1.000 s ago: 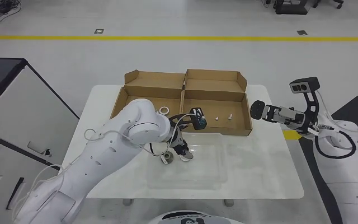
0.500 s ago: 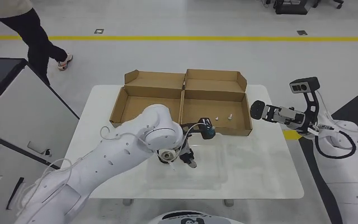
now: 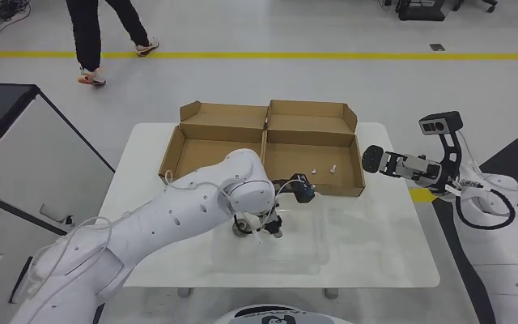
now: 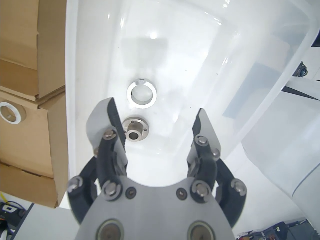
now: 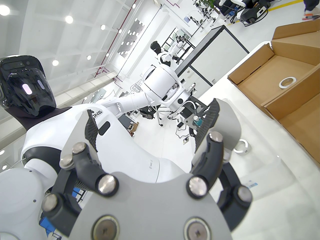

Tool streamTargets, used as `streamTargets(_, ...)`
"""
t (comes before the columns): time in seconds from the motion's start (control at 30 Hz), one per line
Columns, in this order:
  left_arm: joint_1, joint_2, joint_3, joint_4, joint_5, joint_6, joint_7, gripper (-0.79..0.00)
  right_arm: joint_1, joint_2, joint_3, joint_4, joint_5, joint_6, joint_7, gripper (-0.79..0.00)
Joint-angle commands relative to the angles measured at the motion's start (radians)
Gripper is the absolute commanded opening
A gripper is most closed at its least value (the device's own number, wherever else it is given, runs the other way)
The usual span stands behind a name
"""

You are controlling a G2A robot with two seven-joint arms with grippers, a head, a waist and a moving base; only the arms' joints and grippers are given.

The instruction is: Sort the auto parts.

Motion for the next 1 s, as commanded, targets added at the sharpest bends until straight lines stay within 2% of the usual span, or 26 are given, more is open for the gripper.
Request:
streamTargets(0.0, -0.004, -0.005, 0.013, 0.012, 0.018, -0.006, 0.003, -0.409, 0.000, 0.000, 0.000, 0.000, 0.000, 0.000, 0.000, 0.000)
streamTargets(0.43, -0.009, -0.038, 0.085, 0.114, 0.095, -0.114, 0.030, -0.434, 0.000, 0.000, 0.000, 0.000, 0.000, 0.000, 0.000, 0.000)
streamTargets(0.57, -0.016, -0.049, 0.095, 0.142, 0.103, -0.134, 0.036, -0.465, 0.000, 0.000, 0.000, 0.000, 0.000, 0.000, 0.000, 0.000)
streamTargets(0.73, -0.023, -0.063, 0.111, 0.178, 0.118, -0.145, 0.029, -0.431, 0.000, 0.000, 0.000, 0.000, 0.000, 0.000, 0.000, 0.000)
streamTargets(0.97, -0.028, -0.084, 0.131, 0.210, 0.131, -0.160, 0.027, -0.437, 0.000, 0.000, 0.000, 0.000, 0.000, 0.000, 0.000, 0.000)
